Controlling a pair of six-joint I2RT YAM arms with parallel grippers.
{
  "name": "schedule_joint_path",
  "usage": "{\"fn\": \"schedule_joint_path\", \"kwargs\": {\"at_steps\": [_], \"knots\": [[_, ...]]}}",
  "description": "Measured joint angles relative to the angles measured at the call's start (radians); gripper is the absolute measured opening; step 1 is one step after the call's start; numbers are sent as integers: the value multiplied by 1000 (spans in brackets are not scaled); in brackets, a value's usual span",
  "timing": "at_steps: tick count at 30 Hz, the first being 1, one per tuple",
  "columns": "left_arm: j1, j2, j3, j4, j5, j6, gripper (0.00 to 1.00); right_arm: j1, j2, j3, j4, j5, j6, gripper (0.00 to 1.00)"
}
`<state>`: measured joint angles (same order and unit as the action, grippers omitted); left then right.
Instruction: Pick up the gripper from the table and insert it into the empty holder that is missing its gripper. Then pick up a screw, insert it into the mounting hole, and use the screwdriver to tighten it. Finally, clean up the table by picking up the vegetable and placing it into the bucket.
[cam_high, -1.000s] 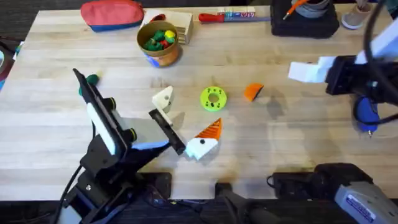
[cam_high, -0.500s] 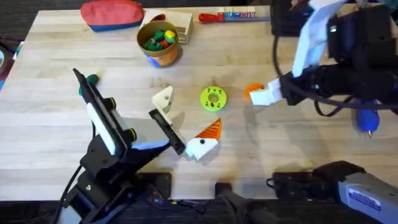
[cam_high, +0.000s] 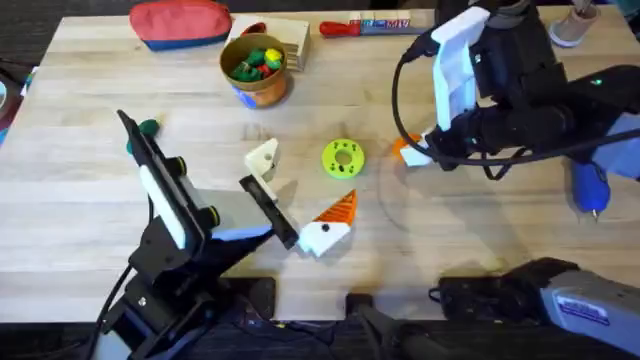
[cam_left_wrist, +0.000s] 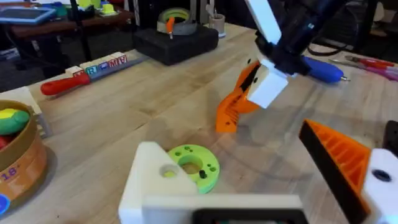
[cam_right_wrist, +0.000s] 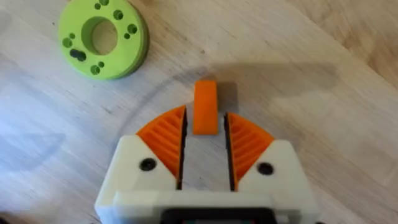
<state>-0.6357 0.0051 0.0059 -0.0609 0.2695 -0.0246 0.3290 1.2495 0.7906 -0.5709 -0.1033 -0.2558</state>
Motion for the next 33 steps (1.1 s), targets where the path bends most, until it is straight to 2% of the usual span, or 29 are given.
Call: {"fn": "schedule_joint_path", "kwargs": {"at_steps": [3, 5, 6, 7, 14, 19, 23, 25, 28, 33], "knots": [[0, 0, 0, 0, 0, 0, 988, 0, 0, 0, 12, 2, 0, 305], [0, 0, 0, 0, 0, 0, 987, 0, 0, 0, 19, 4, -2, 172], [0, 0, 0, 0, 0, 0, 988, 0, 0, 1, 20, 5, -2, 63], [0, 0, 0, 0, 0, 0, 988, 0, 0, 1, 21, 5, -2, 19], [0, 0, 0, 0, 0, 0, 987, 0, -42, 46, -70, 12, -3, 3], [0, 0, 0, 0, 0, 0, 987, -1, -232, 122, -186, 37, 14, 3], [0, 0, 0, 0, 0, 0, 988, -44, -440, 123, -221, 39, 94, 3], [0, 0, 0, 0, 0, 0, 988, -78, -528, 87, -190, 24, 157, 3], [0, 0, 0, 2, 8, -5, 987, -115, -633, -37, -67, -78, 275, 3], [0, 0, 0, 20, 31, -91, 987, -116, -645, -264, 258, -349, 544, 3]]}}
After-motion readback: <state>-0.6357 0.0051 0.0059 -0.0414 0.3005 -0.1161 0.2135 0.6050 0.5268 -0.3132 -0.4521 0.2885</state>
